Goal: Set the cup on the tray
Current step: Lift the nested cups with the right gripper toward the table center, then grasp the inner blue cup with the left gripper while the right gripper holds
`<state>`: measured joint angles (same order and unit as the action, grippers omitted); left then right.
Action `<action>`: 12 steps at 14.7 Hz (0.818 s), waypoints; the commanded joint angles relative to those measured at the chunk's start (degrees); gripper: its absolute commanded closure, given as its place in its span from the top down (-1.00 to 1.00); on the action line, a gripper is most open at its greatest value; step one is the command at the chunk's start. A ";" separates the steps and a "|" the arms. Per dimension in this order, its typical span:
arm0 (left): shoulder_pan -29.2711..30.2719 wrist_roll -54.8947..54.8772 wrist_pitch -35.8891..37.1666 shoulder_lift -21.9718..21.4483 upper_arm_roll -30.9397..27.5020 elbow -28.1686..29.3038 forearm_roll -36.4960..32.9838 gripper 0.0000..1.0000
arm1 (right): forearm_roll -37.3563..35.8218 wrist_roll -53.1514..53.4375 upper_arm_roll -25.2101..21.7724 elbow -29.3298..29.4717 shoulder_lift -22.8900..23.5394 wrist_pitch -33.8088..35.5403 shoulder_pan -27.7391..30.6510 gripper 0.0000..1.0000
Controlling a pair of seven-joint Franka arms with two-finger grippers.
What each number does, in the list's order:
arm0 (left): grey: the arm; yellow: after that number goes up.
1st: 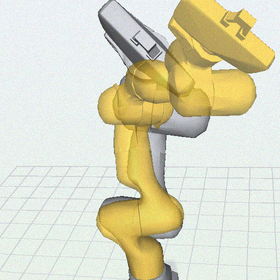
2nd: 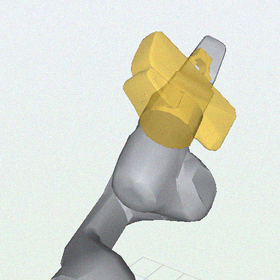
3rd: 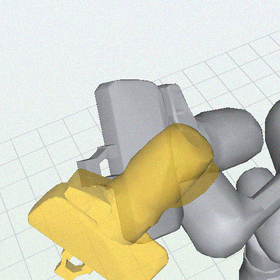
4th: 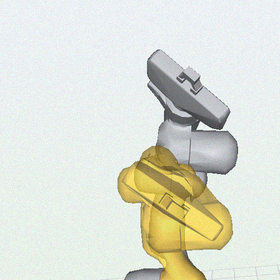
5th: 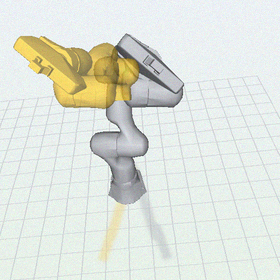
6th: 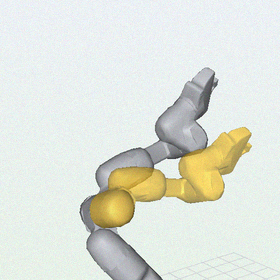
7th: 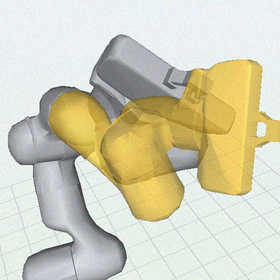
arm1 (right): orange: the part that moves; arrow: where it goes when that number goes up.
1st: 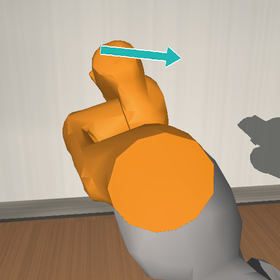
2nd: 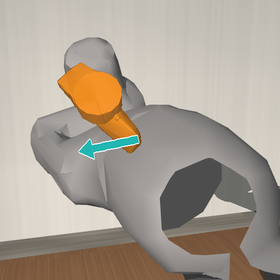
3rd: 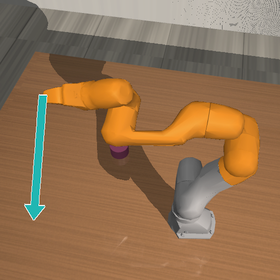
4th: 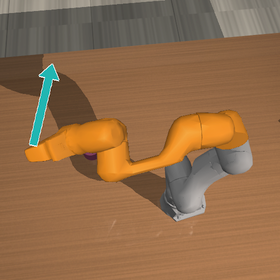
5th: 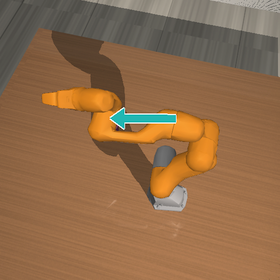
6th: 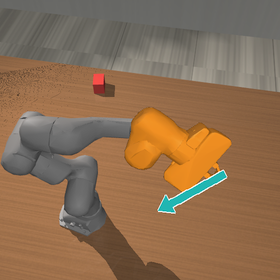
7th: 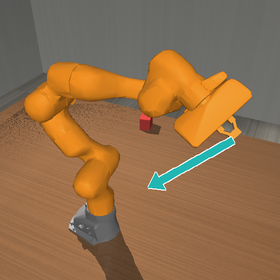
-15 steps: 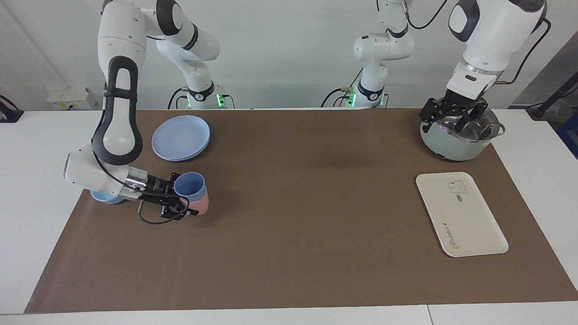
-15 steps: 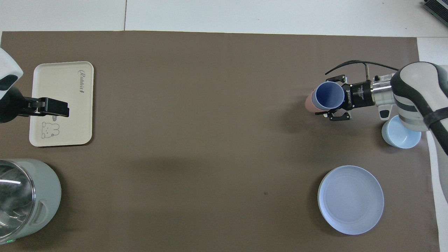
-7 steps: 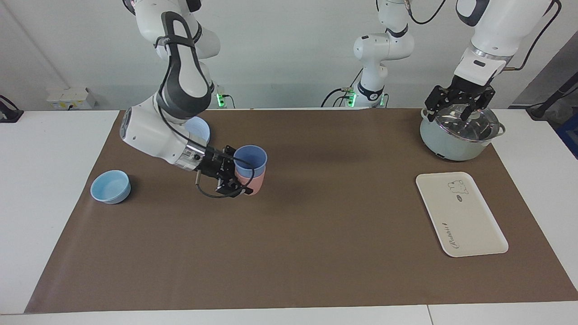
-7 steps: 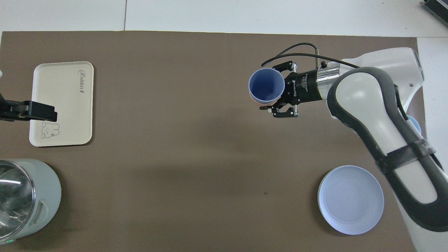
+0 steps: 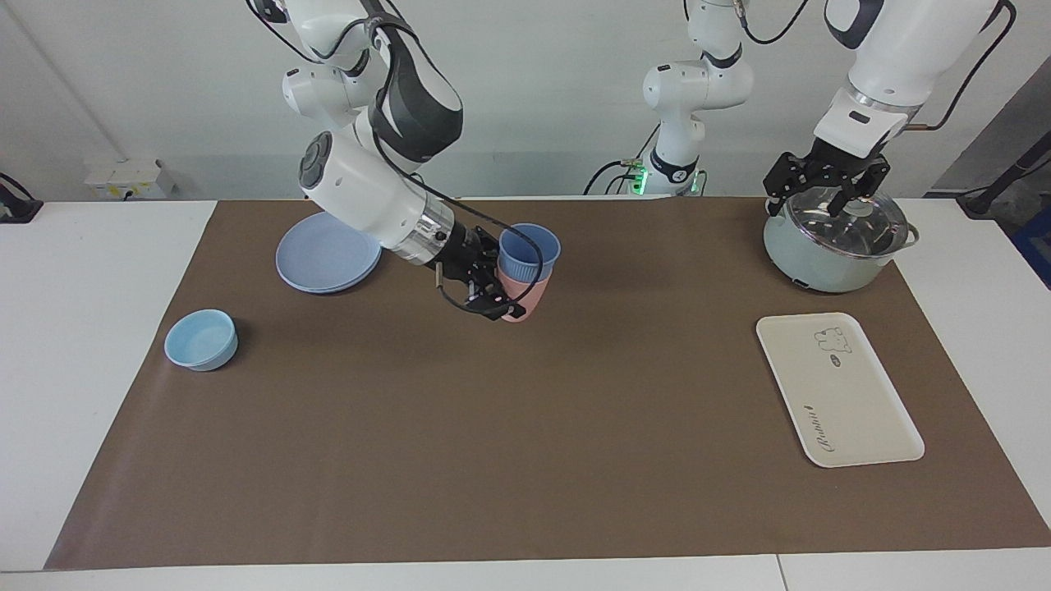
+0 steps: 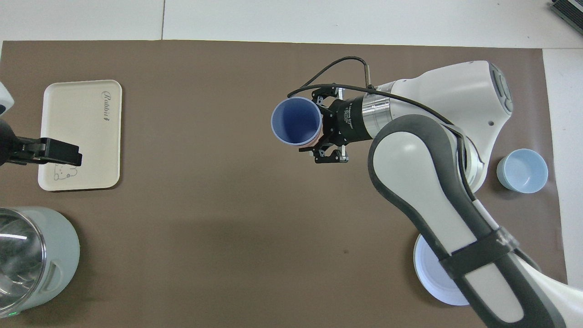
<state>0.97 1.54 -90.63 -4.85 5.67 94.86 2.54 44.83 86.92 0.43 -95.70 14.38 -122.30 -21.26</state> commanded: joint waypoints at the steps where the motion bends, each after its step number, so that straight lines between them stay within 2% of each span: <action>1: -0.53 10.46 -1.38 1.42 1.18 -2.40 4.91 1.00 | -1.58 1.58 0.10 0.69 -0.23 -0.93 -1.23 -1.00; 3: -1.40 17.42 -3.58 1.42 4.68 -2.31 6.25 1.00 | -1.67 1.93 0.10 0.69 -0.93 -0.67 -2.37 -1.00; 5: -4.90 24.00 -8.40 0.98 6.81 -0.48 6.34 1.00 | -1.67 3.16 0.10 0.17 -1.63 0.30 -3.60 -1.00; 9: -10.89 36.49 -13.94 1.42 6.90 -1.08 9.93 1.00 | -2.55 3.60 0.10 -0.10 -2.25 0.92 -4.58 -1.00; 12: -11.87 39.95 -13.78 2.38 7.25 -3.89 10.99 1.00 | -2.73 3.52 0.10 0.08 -2.25 2.15 -4.49 -1.00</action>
<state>-10.31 39.64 -104.17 -3.61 13.52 93.20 11.98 43.58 88.86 0.40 -95.14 13.36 -121.28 -26.12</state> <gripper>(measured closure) 0.000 0.225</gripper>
